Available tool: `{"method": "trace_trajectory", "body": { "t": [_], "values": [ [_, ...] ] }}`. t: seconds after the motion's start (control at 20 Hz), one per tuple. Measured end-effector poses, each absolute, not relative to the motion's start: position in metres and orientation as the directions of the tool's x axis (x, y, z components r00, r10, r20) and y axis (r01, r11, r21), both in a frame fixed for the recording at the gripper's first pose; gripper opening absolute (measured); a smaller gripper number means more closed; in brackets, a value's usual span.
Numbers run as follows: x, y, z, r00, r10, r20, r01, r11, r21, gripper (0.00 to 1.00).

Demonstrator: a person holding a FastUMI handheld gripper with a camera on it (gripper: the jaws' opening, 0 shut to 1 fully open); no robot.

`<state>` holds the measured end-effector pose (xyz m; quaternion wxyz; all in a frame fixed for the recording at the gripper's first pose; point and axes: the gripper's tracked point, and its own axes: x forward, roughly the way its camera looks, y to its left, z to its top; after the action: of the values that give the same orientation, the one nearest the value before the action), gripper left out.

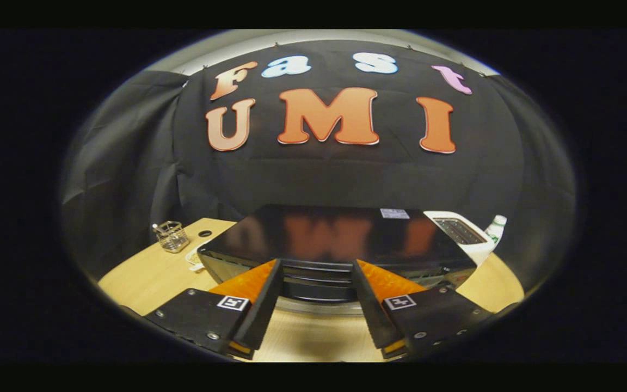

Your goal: Open the toaster oven, put the food inside, and close the toaster oven door.

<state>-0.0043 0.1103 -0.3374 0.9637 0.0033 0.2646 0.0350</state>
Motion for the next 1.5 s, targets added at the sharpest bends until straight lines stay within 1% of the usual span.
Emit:
{"method": "trace_trajectory", "body": {
  "t": [0.05,0.2,0.35,0.5,0.6,0.7,0.8,0.9,1.1,1.2,1.35,1.45,1.5],
  "values": [
    [-0.010,0.111,-0.342,0.851,0.084,-0.518,-0.094,0.996,0.006,0.72],
    [-0.034,0.116,-0.341,0.838,0.124,-0.532,-0.136,0.991,0.017,0.70],
    [-0.065,0.121,-0.349,0.790,0.170,-0.589,-0.193,0.981,0.024,0.70],
    [-0.095,0.123,-0.363,0.724,0.220,-0.654,-0.231,0.970,0.070,0.70],
    [-0.113,0.126,-0.378,0.664,0.251,-0.705,-0.223,0.966,0.134,0.70],
    [-0.137,0.128,-0.400,0.577,0.271,-0.771,-0.194,0.962,0.193,0.70],
    [-0.145,0.126,-0.417,0.525,0.259,-0.811,-0.151,0.966,0.211,0.70],
    [-0.147,0.124,-0.431,0.498,0.240,-0.833,-0.120,0.971,0.208,0.69],
    [-0.153,0.122,-0.453,0.440,0.209,-0.873,-0.124,0.977,0.172,0.67],
    [-0.160,0.122,-0.466,0.408,0.187,-0.894,-0.137,0.980,0.143,0.66],
    [-0.155,0.121,-0.471,0.442,0.170,-0.881,-0.202,0.976,0.087,0.66],
    [-0.154,0.120,-0.474,0.442,0.161,-0.883,-0.251,0.967,0.051,0.65],
    [-0.154,0.120,-0.475,0.437,0.158,-0.885,-0.254,0.966,0.048,0.65]
  ]
}}
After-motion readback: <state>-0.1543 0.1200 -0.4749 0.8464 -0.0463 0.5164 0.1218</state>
